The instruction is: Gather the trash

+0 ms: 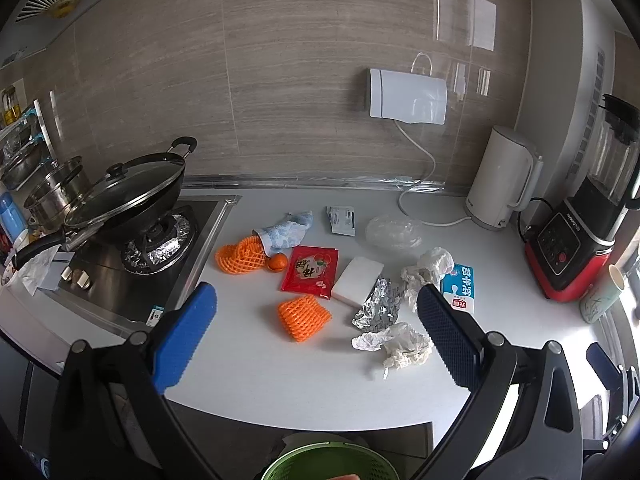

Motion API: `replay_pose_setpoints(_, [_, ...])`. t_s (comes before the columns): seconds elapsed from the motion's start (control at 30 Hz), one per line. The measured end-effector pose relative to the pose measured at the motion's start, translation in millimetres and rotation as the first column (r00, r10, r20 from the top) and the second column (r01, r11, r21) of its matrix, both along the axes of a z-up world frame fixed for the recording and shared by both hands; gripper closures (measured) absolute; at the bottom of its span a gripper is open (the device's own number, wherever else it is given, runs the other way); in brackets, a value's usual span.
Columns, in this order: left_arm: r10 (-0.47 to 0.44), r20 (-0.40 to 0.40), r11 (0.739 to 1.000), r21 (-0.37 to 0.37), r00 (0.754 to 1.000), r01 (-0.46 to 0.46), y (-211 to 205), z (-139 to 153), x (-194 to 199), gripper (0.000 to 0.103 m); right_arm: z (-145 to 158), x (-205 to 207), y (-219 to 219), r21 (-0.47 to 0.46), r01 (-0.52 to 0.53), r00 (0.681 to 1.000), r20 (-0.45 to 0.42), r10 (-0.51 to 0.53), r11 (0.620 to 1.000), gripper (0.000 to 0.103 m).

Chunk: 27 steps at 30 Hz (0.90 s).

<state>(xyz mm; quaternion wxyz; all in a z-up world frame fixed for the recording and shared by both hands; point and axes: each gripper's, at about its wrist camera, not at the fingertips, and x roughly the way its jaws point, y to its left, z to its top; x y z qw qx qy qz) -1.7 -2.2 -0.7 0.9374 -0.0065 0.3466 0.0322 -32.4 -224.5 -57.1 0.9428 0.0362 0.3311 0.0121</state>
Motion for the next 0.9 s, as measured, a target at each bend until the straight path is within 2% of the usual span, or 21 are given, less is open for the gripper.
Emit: replay_pose_setpoints(0.9, [-0.002, -0.006, 1.000, 0.005, 1.000, 0.002, 3.2, -3.8, -0.8, 0.007, 2.3, -0.8, 3.0, 0.003, -0.005, 1.000, 0.000, 0.005, 1.000, 0.002])
